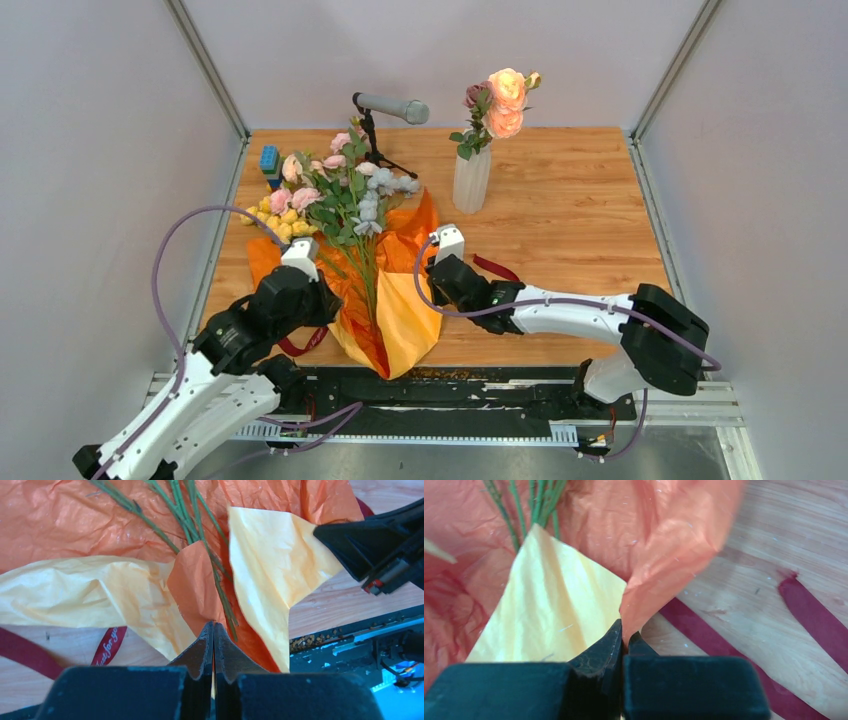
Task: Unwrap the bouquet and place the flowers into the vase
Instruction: Unfold the wrapping paper at the center of the board.
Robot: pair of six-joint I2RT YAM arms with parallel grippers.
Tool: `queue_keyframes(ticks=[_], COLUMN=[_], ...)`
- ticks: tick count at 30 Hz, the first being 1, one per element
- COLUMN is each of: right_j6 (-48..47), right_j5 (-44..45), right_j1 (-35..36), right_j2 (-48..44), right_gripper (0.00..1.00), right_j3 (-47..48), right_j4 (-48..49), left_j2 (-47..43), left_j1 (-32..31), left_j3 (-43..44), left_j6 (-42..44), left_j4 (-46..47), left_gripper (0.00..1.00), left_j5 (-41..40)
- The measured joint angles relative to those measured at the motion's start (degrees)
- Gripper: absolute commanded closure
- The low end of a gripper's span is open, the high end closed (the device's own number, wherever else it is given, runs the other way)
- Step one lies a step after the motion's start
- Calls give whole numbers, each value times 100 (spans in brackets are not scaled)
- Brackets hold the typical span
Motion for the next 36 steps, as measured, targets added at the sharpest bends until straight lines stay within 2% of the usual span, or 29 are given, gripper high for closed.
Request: queue_keyframes(ticks=[6,11,19,22,24,27,32,36], right_j6=[125,74,-254,-442,-546,-706,-916,-1115], right_j5=[-4,-188,-616,-743,-802,-916,-1121,-1272], right_j1=[-479,-898,-1587,-1770,-1875,-2011,-2188,-2236], right_j2=[103,378,737,938,1023,1123,1126,813], right_gripper=[100,100,100,100,100,91,62,45], right_j3=[-177,-188,-122,2,90,238,452,525], right_j4=[-4,-4,-116,-177,-212,-227,-345,-638], left_j2=[-894,-992,-232,168,426,787,1344,1530], left_j1=[0,0,0,0,0,0,66,671], left_j3=[2,269,1434,1609,1655,1663,1589,1421], left_j6=[-361,-448,-149,63,203,407,739,1032], left_j4=[-691,-1132,-1060,-802,-553,-256,227,544], left_gripper=[85,69,50,41,39,36,28,22], left_j5=[-72,-68,105,201,254,328,393,809])
